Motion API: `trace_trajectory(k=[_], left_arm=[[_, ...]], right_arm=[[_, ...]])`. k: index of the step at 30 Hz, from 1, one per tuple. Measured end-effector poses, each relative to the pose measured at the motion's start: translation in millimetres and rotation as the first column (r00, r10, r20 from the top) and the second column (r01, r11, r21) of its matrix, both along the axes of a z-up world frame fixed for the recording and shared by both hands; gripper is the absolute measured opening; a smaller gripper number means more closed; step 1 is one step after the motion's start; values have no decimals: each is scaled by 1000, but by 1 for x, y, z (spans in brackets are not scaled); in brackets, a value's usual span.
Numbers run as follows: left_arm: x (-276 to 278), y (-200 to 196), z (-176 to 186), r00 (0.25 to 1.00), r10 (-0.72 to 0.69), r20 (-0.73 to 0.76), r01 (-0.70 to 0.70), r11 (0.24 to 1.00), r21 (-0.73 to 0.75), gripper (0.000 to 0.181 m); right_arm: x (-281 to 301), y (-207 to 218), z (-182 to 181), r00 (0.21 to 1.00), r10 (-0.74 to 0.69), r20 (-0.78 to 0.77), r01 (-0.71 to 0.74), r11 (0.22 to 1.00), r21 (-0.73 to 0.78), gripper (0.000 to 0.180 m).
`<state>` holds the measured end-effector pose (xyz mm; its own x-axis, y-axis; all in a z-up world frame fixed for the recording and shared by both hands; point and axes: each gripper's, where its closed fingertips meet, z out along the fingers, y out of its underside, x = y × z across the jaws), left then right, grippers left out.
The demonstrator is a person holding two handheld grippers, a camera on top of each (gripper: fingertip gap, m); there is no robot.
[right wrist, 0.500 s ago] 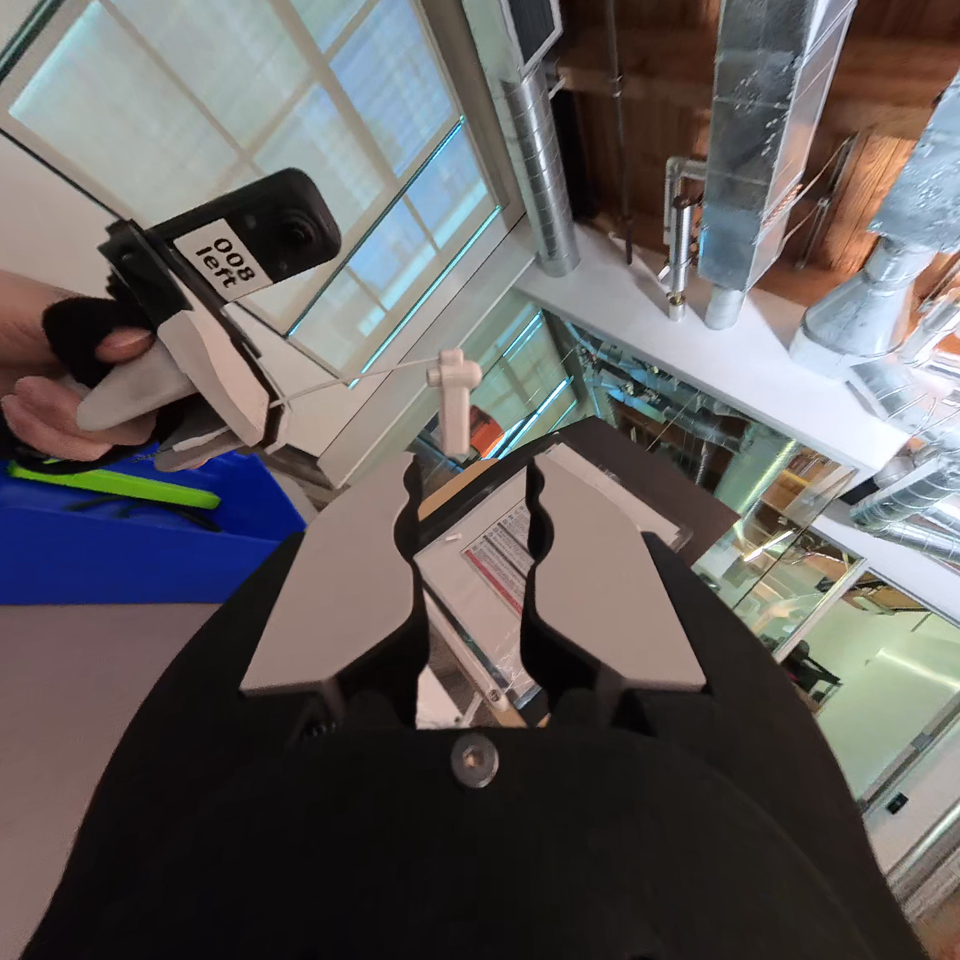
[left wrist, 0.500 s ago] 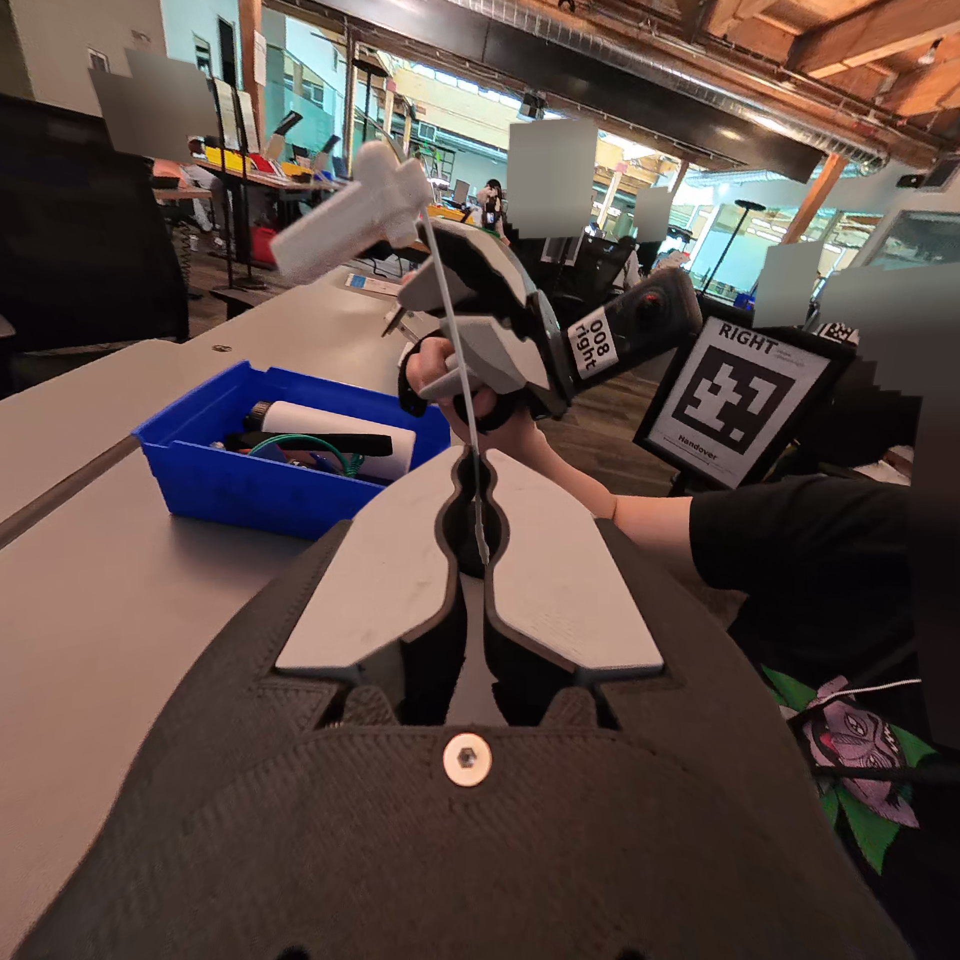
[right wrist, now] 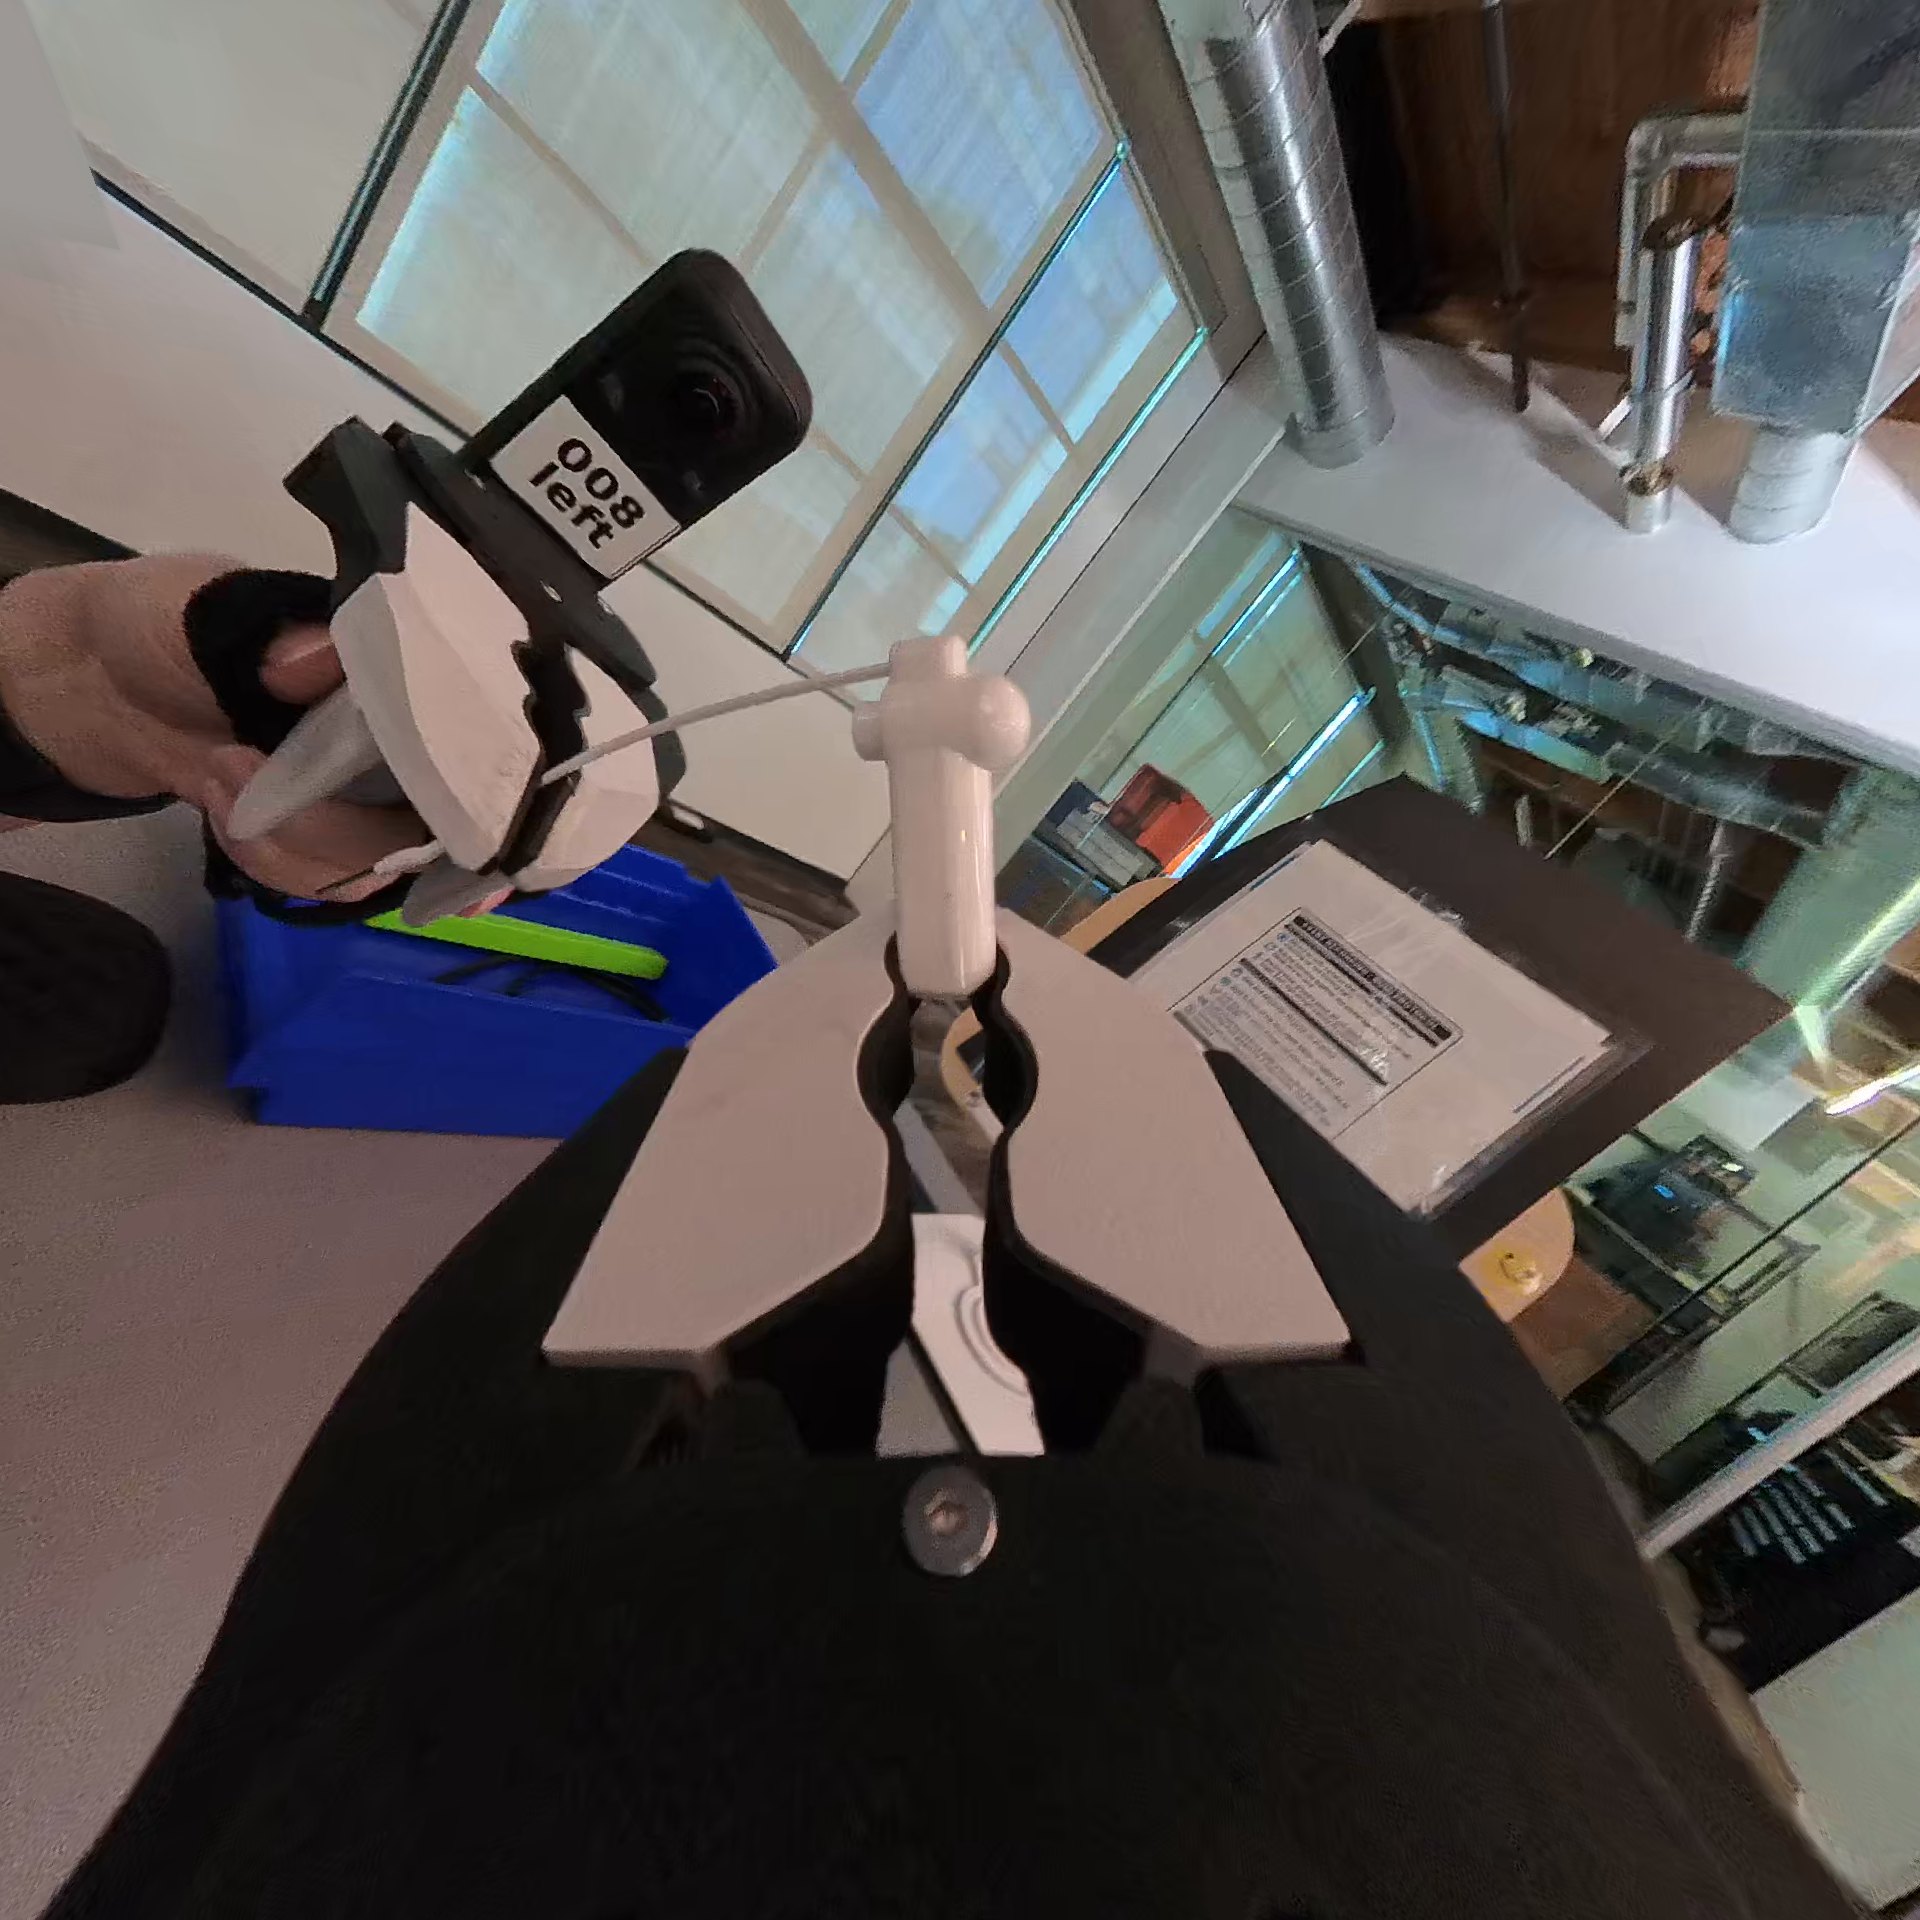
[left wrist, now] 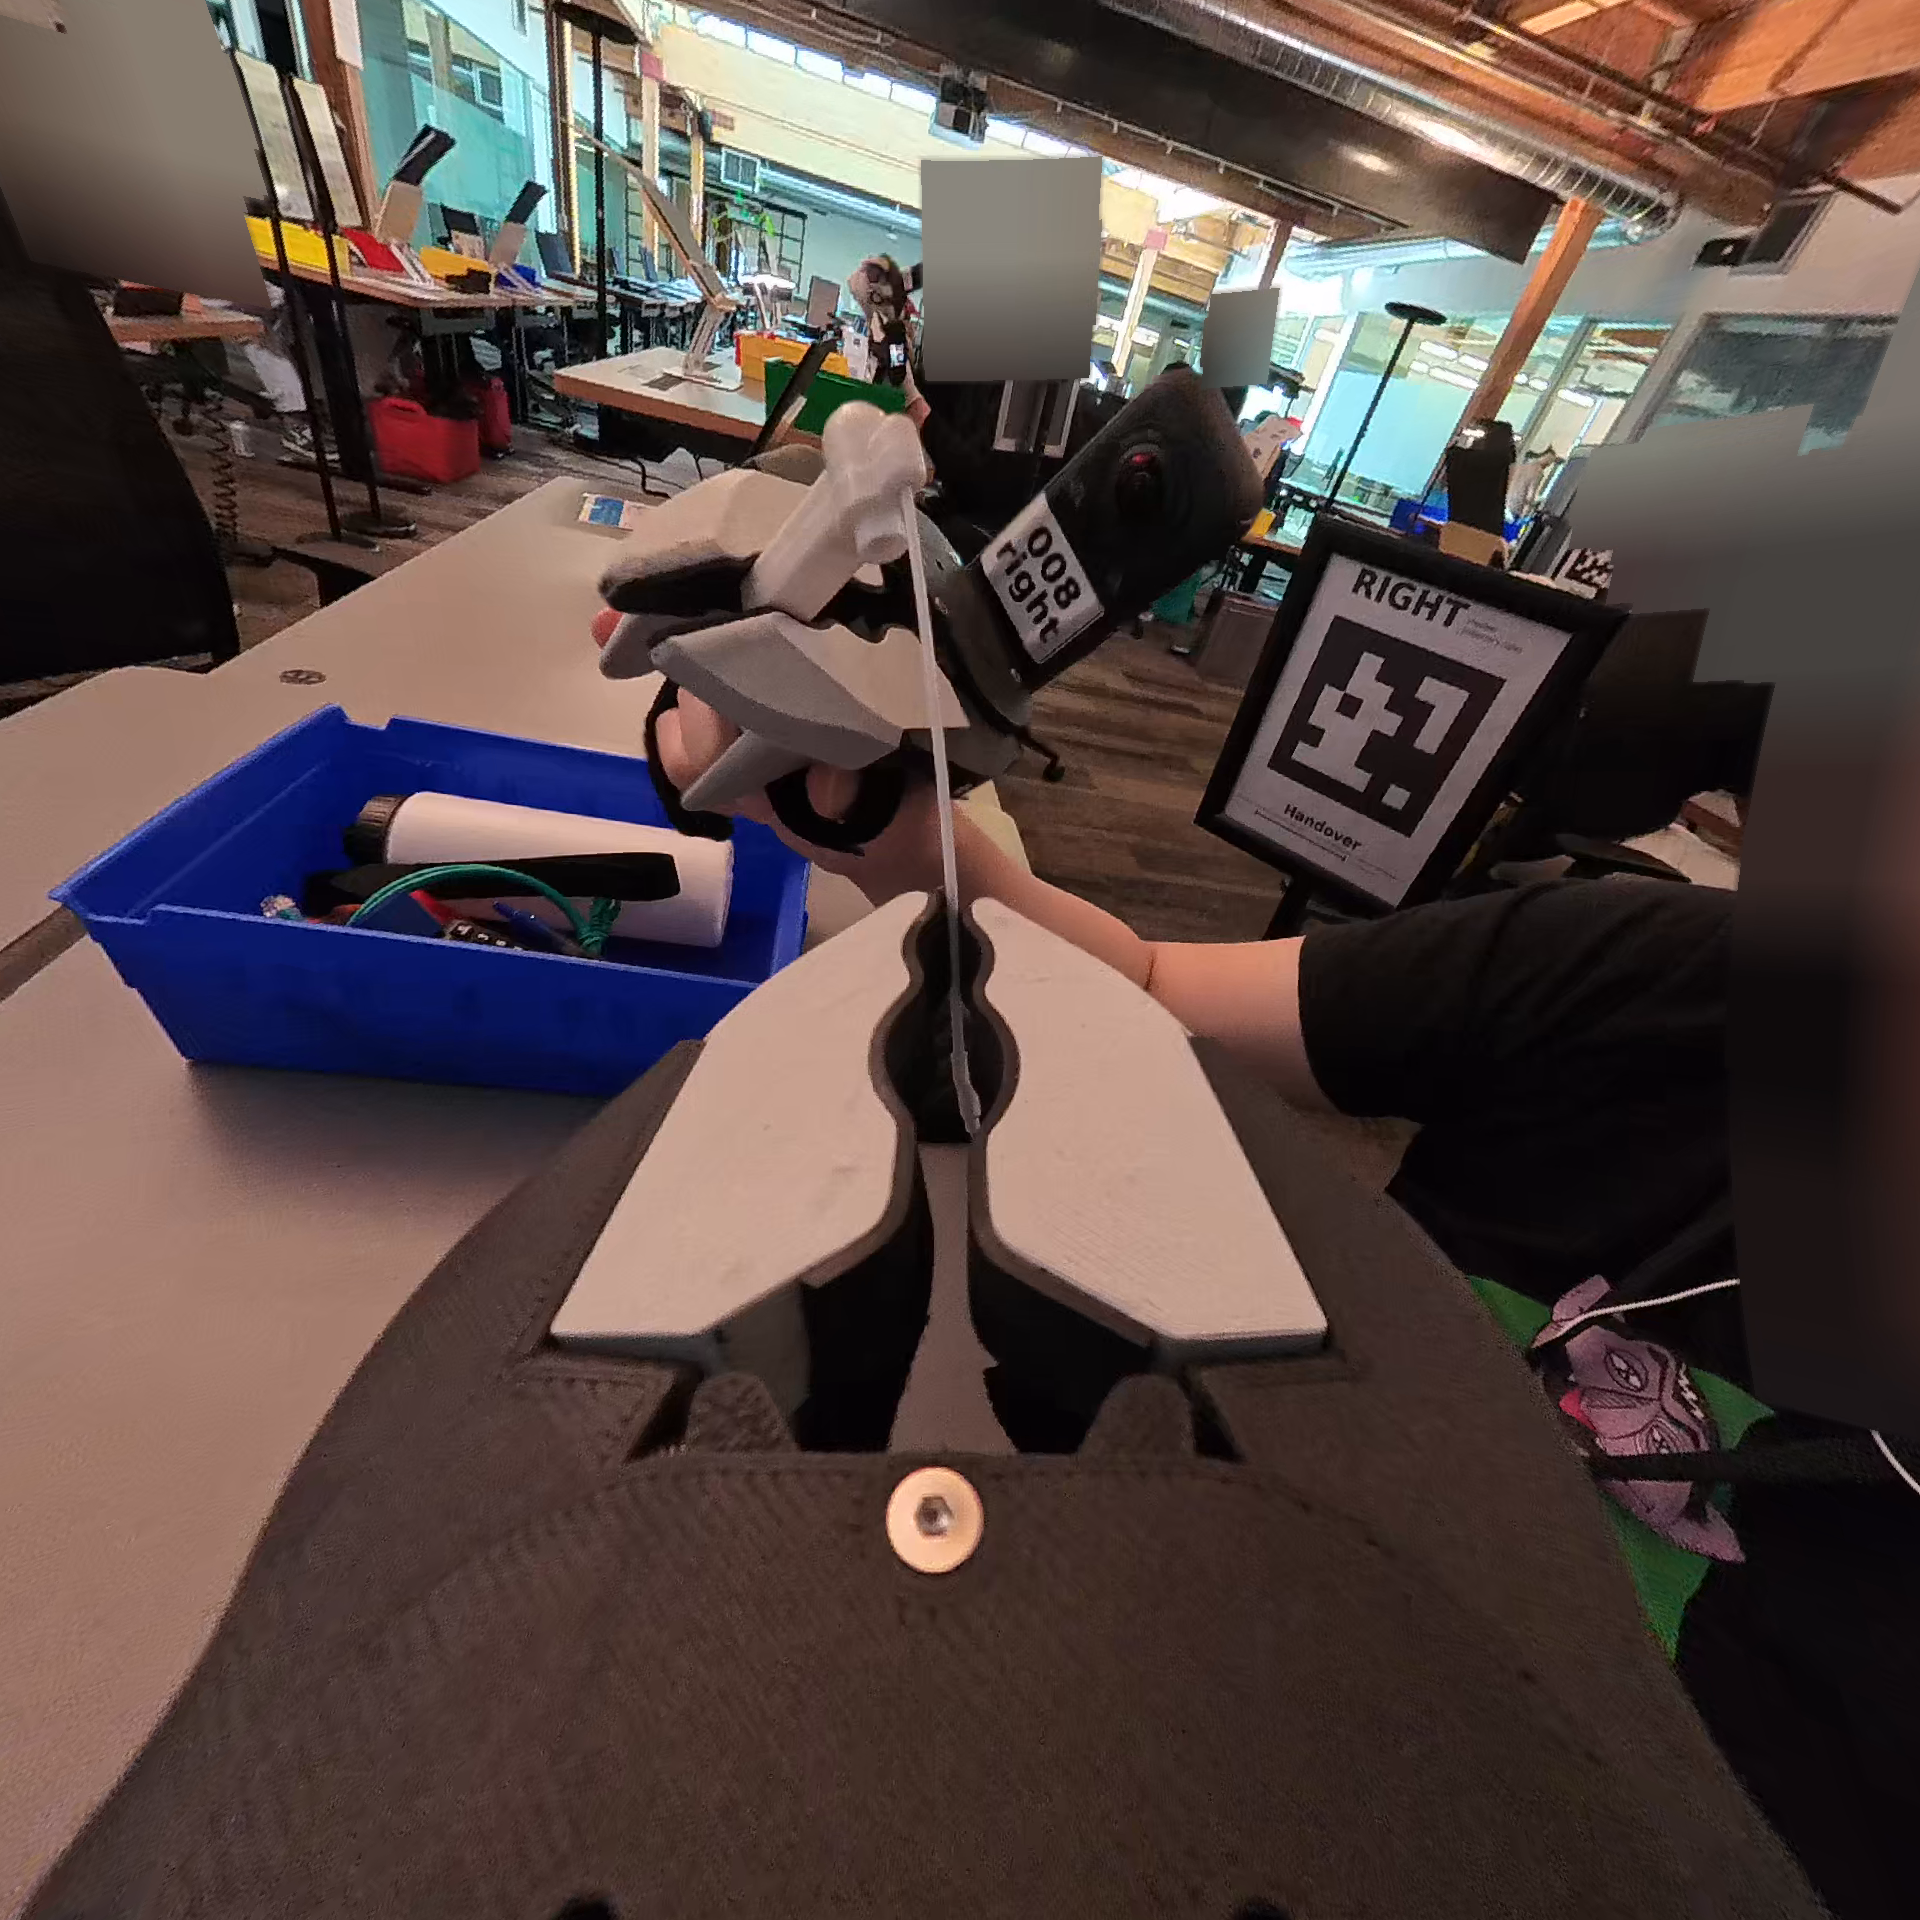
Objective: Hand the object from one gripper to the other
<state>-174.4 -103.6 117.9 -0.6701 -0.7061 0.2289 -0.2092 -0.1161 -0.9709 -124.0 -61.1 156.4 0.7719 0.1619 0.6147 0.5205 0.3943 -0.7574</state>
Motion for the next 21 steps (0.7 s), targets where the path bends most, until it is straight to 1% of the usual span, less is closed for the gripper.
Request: trace_trajectory(k=[2, 6, 8, 11, 14, 21], left_arm=[[2, 3, -1, 1000, 17, -19, -17, 1000, -10, 0], [1, 4, 0, 1000, 0, -29, -1, 999, -42, 0], [2, 5, -1, 1000, 7, -31, -8, 999, -38, 0], [2, 7, -1, 999, 10, -34, -12, 999, -45, 0], [2, 9, 0, 999, 24, -30, -26, 999, -42, 0], [0, 14, 5, 999, 41, -17, -42, 998, -46, 0]], right_arm=[[3, 1, 0, 1000, -22, -1, 22, 1000, -9, 9], [9, 3, 1, 990, -120, 68, 118, 992, 42, 10], [7, 3, 1, 986, -144, 88, 139, 989, 58, 16], [3, 4, 1, 978, -170, 117, 163, 984, 68, 19], [-1, 3, 2, 975, -179, 134, 171, 982, 76, 23], [1, 1, 4, 978, -179, 110, 174, 983, 53, 23]])
